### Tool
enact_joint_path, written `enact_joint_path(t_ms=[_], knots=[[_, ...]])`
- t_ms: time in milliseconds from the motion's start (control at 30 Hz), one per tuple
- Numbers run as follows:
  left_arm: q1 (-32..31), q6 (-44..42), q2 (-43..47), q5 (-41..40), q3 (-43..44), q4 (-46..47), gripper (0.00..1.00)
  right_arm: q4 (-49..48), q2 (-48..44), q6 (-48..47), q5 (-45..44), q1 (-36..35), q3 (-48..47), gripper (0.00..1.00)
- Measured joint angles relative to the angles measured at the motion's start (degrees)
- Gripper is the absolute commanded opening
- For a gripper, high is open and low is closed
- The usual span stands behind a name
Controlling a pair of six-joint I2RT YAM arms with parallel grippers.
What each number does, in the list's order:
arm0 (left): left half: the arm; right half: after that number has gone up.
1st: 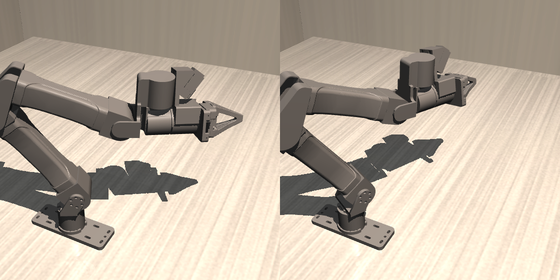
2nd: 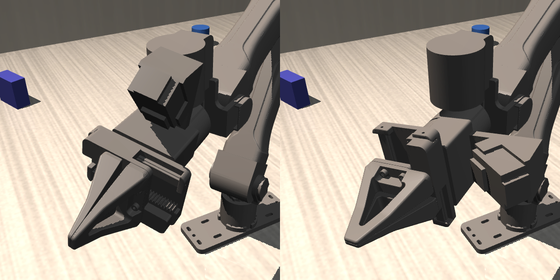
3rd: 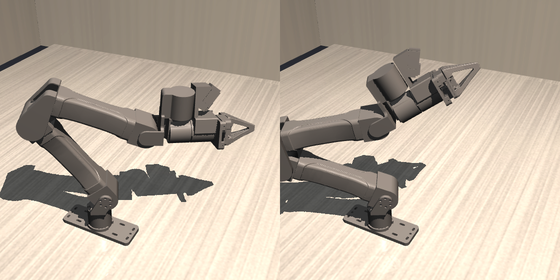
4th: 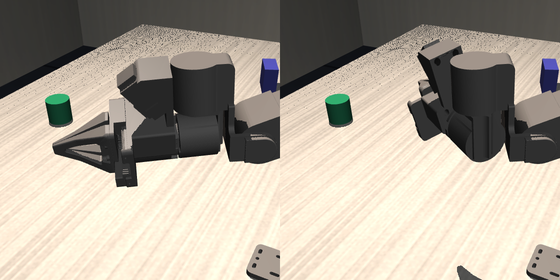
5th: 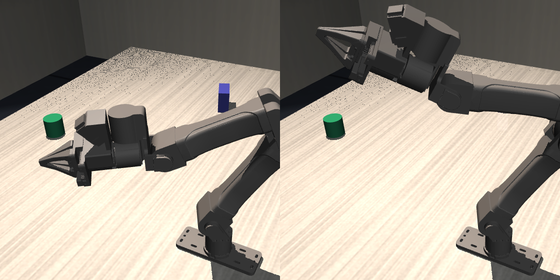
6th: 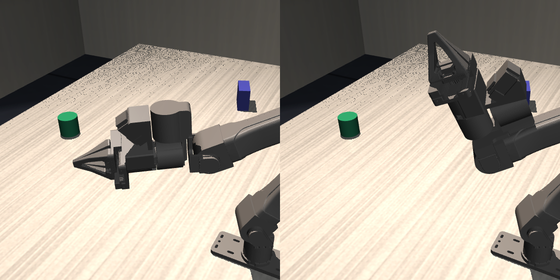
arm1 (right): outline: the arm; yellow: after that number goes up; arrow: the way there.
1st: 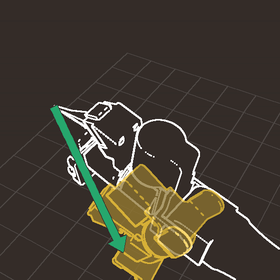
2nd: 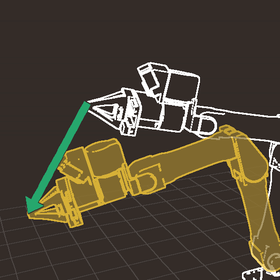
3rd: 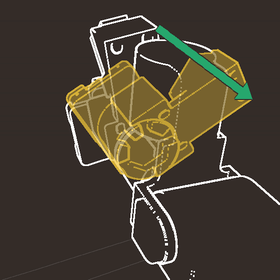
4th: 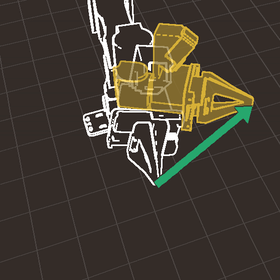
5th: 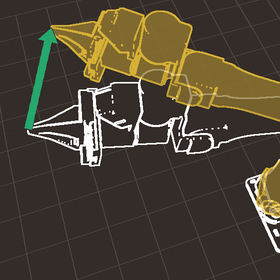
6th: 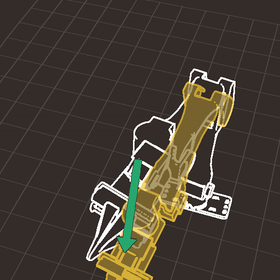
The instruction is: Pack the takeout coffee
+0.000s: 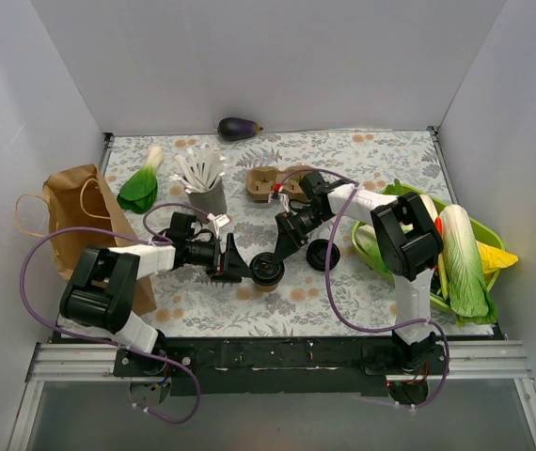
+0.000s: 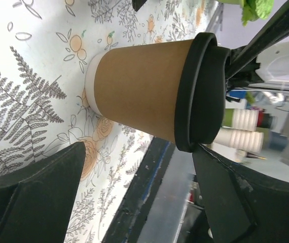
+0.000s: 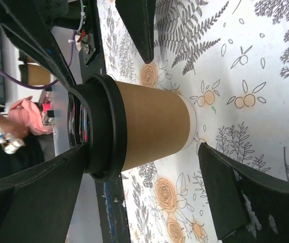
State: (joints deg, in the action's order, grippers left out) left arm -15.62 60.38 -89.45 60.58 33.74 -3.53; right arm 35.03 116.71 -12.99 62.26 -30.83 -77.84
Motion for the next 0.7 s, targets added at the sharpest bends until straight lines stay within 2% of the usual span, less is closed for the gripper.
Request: enact_joint_path(t_ms=[167,300,533,700], knots=[[-0.3,-4.2,5.7,-2.8,0.5,-1.2,0.91,3.1,0.0,-4.0,-2.7,-0.1,-5.2,0.98],[-0.3,-7.0,8.0,-2.7,4.1,-3.2,0.91,5.2,-0.6,-8.3,-6.1,0.0,-10.0,0.98],[-0.3,-10.5,10.7,-2.8,7.0,-7.5,0.91,10.8,-7.6,-19.4,-11.7,0.1,-10.3,0.98],[-0.3,-14.1,13.9,-6.9,17.0,-13.4,0.92,15.4,-12.6,-31.3,-15.1,-0.2,-10.1,0.98]])
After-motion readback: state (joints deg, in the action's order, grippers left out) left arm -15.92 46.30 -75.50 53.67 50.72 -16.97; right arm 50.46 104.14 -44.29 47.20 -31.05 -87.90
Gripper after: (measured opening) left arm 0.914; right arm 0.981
